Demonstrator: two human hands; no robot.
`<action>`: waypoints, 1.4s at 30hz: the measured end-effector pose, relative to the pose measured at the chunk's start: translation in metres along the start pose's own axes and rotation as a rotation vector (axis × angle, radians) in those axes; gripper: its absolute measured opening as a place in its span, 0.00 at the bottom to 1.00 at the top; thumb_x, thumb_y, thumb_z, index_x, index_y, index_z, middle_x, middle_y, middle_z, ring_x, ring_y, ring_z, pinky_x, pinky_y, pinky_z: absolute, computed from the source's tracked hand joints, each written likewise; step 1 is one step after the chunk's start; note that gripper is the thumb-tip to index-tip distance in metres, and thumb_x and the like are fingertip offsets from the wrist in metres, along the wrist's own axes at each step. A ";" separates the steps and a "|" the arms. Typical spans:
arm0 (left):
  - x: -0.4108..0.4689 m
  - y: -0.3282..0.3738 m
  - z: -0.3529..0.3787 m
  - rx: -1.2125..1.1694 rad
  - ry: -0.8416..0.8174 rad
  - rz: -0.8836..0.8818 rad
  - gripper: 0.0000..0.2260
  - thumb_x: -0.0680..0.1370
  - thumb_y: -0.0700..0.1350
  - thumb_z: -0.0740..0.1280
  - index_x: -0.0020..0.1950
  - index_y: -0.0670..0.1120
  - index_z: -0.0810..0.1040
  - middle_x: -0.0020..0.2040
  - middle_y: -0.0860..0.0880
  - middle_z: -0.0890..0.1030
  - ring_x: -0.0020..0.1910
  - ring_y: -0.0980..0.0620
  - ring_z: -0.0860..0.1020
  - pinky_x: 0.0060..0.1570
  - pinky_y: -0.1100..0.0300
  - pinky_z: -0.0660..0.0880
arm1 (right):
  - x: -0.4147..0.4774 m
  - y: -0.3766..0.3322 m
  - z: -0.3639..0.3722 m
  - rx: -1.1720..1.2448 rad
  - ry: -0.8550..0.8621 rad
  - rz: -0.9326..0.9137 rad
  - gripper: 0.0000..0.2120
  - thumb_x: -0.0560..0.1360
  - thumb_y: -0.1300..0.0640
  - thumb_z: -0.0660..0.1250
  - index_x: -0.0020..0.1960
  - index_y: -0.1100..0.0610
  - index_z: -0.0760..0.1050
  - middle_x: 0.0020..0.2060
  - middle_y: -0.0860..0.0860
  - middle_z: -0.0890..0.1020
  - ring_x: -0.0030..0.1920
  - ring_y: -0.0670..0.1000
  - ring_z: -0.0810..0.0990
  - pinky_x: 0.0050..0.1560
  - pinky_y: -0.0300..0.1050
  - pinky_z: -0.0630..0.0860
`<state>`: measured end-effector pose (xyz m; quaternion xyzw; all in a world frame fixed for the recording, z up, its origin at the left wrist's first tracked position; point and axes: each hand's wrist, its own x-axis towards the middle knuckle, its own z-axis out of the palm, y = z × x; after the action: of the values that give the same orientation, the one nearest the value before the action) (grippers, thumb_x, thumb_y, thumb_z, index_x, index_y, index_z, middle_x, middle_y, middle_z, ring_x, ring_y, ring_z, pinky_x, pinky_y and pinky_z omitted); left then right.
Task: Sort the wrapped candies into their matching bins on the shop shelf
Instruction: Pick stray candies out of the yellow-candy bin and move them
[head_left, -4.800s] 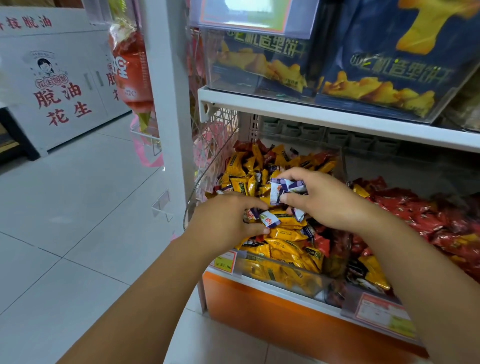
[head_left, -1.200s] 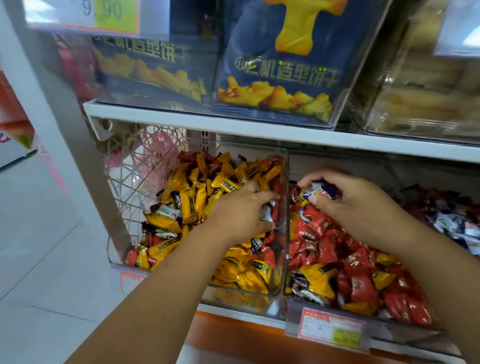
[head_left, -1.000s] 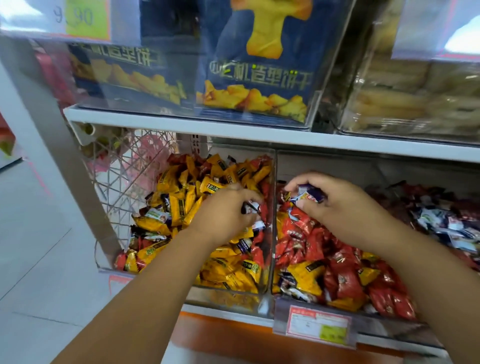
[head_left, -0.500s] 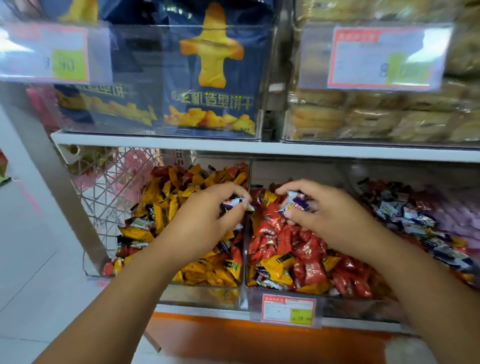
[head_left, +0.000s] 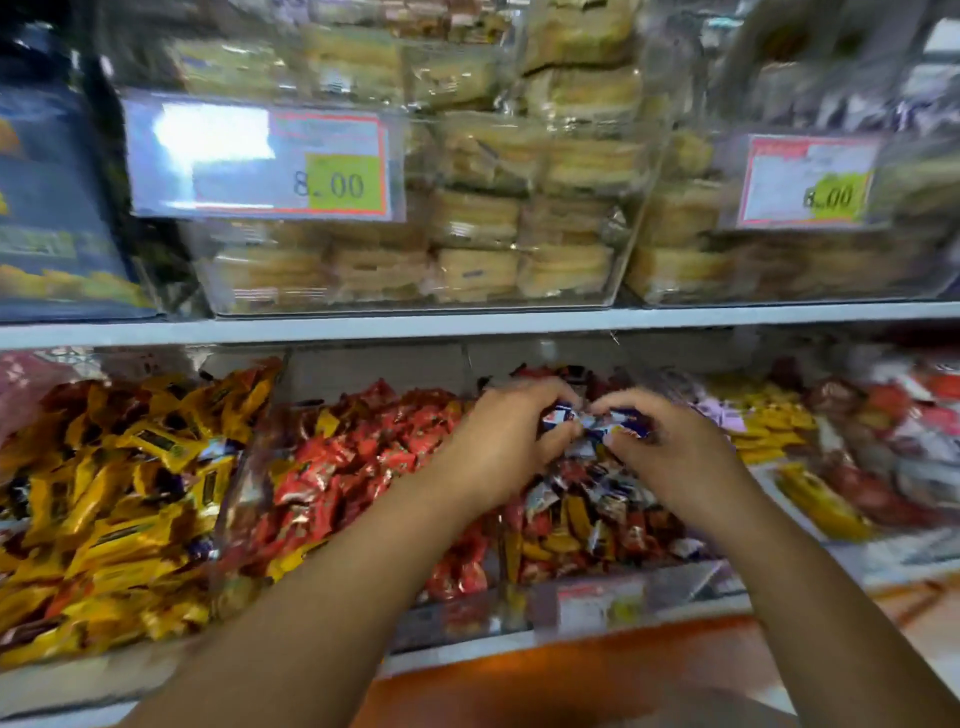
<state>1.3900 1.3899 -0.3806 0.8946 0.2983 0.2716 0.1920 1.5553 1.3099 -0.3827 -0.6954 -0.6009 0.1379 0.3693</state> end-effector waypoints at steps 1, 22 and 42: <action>0.009 0.001 0.008 0.021 -0.029 -0.013 0.13 0.79 0.48 0.67 0.63 0.50 0.76 0.59 0.50 0.79 0.58 0.53 0.75 0.53 0.62 0.69 | 0.004 0.006 -0.001 -0.030 -0.002 0.027 0.15 0.77 0.61 0.67 0.51 0.39 0.75 0.51 0.42 0.80 0.46 0.42 0.77 0.43 0.35 0.71; -0.200 -0.115 -0.150 0.242 0.199 -0.461 0.22 0.79 0.54 0.65 0.72 0.61 0.65 0.68 0.60 0.73 0.67 0.59 0.69 0.62 0.62 0.69 | 0.003 -0.136 0.103 -0.010 -0.293 -0.376 0.14 0.77 0.53 0.66 0.49 0.31 0.75 0.53 0.31 0.77 0.57 0.31 0.72 0.56 0.26 0.65; -0.221 -0.180 -0.162 0.219 0.194 -0.537 0.20 0.79 0.52 0.65 0.71 0.59 0.69 0.66 0.56 0.73 0.66 0.55 0.66 0.62 0.61 0.65 | 0.080 -0.211 0.223 -0.355 -0.669 -0.400 0.13 0.80 0.54 0.62 0.62 0.43 0.75 0.60 0.39 0.77 0.54 0.41 0.76 0.55 0.40 0.73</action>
<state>1.0663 1.4127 -0.4273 0.7690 0.5687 0.2616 0.1299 1.2779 1.4636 -0.3729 -0.5348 -0.8250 0.1761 0.0479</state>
